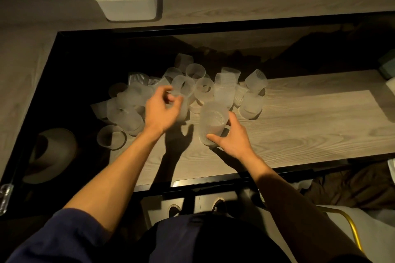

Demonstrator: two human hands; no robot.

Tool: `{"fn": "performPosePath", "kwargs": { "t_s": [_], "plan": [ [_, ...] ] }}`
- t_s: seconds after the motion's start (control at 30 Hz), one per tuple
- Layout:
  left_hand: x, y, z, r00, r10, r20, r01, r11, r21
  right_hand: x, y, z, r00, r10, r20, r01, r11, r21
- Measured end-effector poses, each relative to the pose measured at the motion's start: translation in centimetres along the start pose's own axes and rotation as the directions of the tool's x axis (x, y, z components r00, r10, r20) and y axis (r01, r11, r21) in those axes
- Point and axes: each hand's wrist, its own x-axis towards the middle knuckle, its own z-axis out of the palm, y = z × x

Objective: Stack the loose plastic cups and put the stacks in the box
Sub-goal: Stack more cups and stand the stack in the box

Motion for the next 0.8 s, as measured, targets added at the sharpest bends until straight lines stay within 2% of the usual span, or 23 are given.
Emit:
{"fn": "performPosePath", "kwargs": {
  "t_s": [0.1, 0.17, 0.27, 0.4, 0.53, 0.7, 0.8],
  "plan": [
    [1.7, -2.9, -2.8, 0.966, -0.010, -0.257, 0.079, 0.962, 0.261, -0.1, -0.2, 0.2, 1.000, 0.008, -0.013, -0.008, 1.000, 0.015],
    [2.7, -4.5, -4.1, 0.949, -0.079, -0.305, 0.192, 0.912, 0.362, -0.1, -0.4, 0.5, 1.000, 0.008, -0.015, -0.007, 1.000, 0.025],
    [3.6, -6.0, -5.2, 0.936, -0.221, -0.274, 0.321, 0.856, 0.405, -0.2, -0.7, 1.3, 1.000, 0.001, 0.022, -0.001, 0.999, 0.032],
    [3.9, -6.6, -6.0, 0.925, -0.319, -0.207, 0.381, 0.791, 0.479, -0.3, -1.8, 2.7, 0.996, -0.029, 0.084, 0.028, 1.000, 0.013],
    [4.2, -6.2, -6.4, 0.937, -0.316, -0.151, 0.347, 0.780, 0.521, -0.1, -2.7, 3.6, 0.993, -0.032, 0.110, 0.033, 0.999, -0.006],
    [5.7, -7.6, -6.5, 0.921, -0.365, -0.133, 0.379, 0.769, 0.515, 0.1, -3.0, 3.4, 0.993, -0.025, 0.113, 0.027, 0.999, -0.022],
    [5.9, -7.9, -6.4, 0.953, -0.283, -0.106, 0.294, 0.788, 0.541, 0.0, -3.3, 3.5, 0.994, -0.020, 0.112, 0.022, 1.000, -0.018]
  ]
}}
